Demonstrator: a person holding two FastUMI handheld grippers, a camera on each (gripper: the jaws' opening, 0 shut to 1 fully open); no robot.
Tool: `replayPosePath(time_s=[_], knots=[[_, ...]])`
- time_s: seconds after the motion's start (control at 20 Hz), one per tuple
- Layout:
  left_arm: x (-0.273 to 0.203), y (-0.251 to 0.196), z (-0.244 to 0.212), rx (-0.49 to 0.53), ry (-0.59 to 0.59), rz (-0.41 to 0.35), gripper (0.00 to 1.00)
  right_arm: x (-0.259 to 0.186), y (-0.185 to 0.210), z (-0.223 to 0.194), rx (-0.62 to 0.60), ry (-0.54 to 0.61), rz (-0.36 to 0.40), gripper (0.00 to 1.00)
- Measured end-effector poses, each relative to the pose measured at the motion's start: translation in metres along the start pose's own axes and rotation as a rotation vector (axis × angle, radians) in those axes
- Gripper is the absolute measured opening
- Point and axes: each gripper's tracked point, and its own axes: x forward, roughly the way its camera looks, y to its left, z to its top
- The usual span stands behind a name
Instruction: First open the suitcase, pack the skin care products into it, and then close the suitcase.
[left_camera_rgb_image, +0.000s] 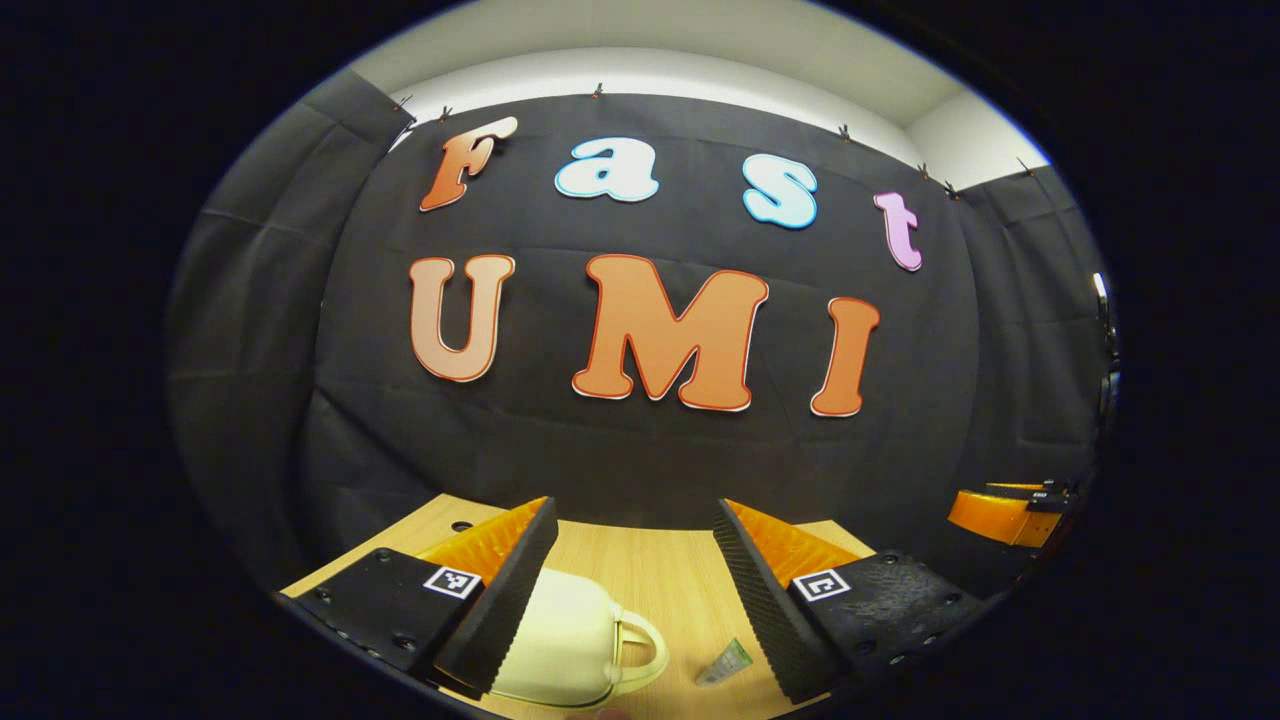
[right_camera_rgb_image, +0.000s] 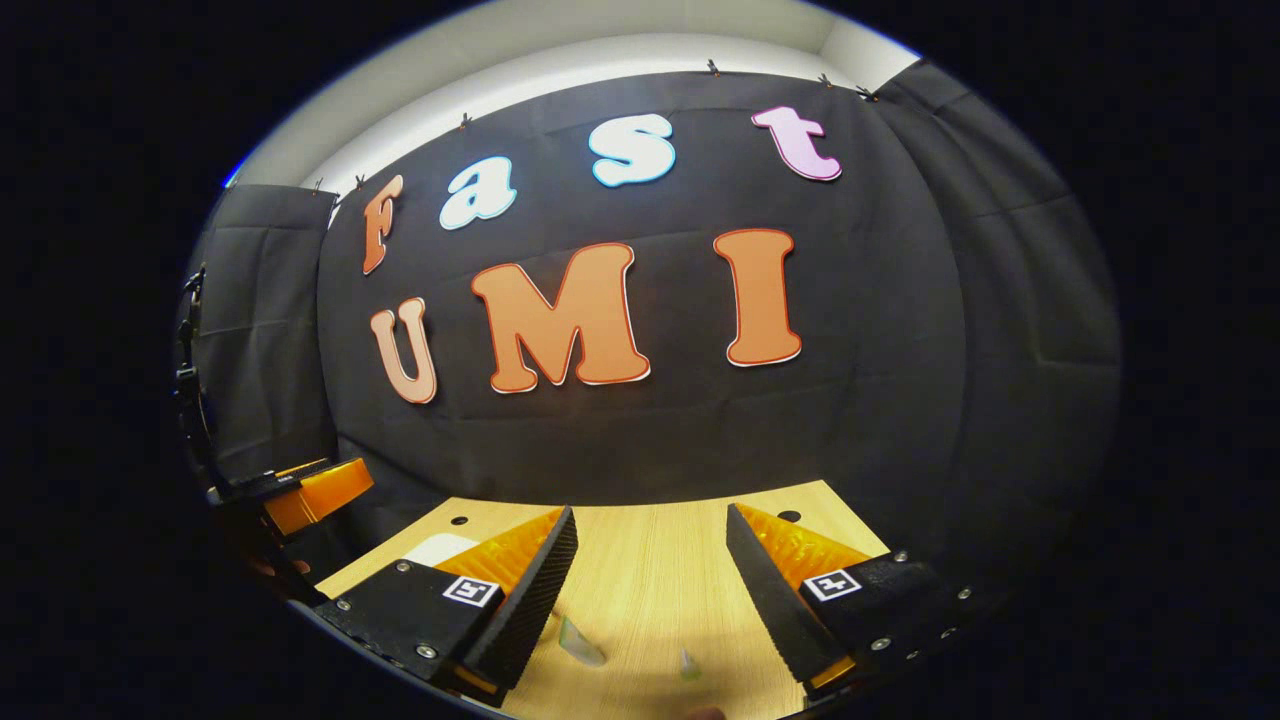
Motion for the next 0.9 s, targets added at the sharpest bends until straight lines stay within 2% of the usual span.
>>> replayPosePath(time_s=[0.15, 0.35, 0.6, 0.8, 0.9], knots=[[0.010, -0.004, -0.011, 0.034, 0.019, 0.009, 0.97, 0.006, -0.012, -0.003, 0.001, 0.011, -0.013, 0.95], [0.028, -0.003, -0.045, 0.153, 0.097, -0.001, 0.98, 0.016, -0.023, -0.010, 0.017, 0.029, -0.050, 0.95], [0.032, -0.018, -0.096, 0.446, 0.159, -0.070, 0.99, 0.020, -0.038, -0.042, 0.053, 0.107, -0.092, 0.95], [0.028, -0.042, -0.157, 0.723, 0.224, -0.162, 0.99, 0.013, -0.053, -0.058, 0.072, 0.141, -0.138, 0.95], [0.023, -0.061, -0.179, 0.812, 0.231, -0.238, 0.98, 0.008, -0.061, -0.063, 0.081, 0.155, -0.157, 0.95]])
